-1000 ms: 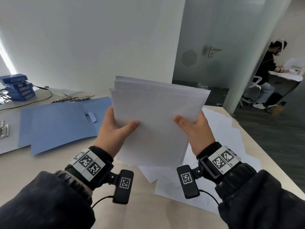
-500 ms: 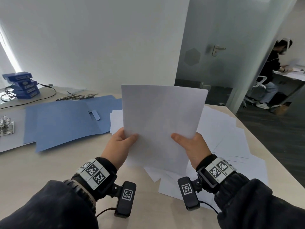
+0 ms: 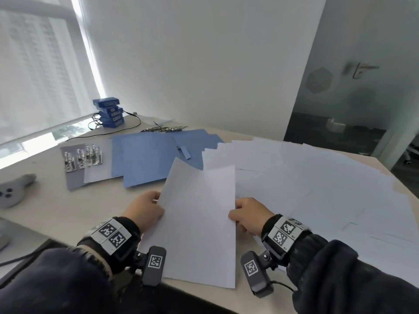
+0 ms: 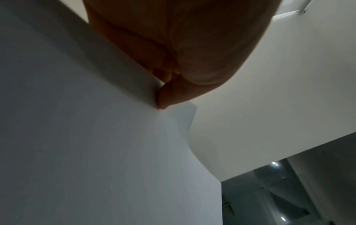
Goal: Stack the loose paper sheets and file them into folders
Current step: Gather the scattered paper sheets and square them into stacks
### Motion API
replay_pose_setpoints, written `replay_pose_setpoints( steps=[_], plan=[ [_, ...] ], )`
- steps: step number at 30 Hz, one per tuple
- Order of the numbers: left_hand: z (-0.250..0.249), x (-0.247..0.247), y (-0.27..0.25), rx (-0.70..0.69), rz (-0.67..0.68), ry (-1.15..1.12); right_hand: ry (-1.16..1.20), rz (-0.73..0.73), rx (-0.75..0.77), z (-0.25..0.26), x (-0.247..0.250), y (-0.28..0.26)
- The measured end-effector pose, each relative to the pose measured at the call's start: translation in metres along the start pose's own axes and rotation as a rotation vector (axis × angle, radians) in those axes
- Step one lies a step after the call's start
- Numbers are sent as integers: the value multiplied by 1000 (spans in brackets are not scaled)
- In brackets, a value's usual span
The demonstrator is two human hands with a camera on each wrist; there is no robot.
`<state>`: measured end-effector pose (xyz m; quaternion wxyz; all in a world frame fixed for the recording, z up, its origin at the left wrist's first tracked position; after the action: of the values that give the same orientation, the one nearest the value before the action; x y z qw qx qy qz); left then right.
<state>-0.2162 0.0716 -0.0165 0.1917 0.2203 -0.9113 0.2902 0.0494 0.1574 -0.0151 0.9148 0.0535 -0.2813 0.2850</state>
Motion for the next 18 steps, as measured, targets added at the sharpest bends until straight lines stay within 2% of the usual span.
replay_pose_setpoints(
  steps=[4,7,11,14,16,18],
  plan=[
    [19,14,2,28,2,185,-227,145,-75,-2,-28,13],
    [21,19,3,18,-17,243,-350,219,-106,-2,-36,10],
    [16,22,6,-1,-72,170,-387,208,-116,-3,-32,8],
    [0,16,-1,-95,-111,120,-352,154,-110,-7,-18,5],
    [-16,-3,-10,-189,-69,112,-338,98,-98,-11,1,0],
    [-33,-35,-21,-256,39,119,-332,36,-90,-17,27,-9]
  ],
)
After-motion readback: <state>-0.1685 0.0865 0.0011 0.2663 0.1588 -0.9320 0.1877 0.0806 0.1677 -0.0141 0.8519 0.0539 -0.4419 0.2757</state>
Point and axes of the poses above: each hand's wrist, its own y-axis towards the middle knuckle, its own x-axis out of the back of the hand, z = x × y, the point moved 9 cm from there along y, towards the middle knuckle, and after that the axes turned 14 degrees about x, right-handed, at the moved point
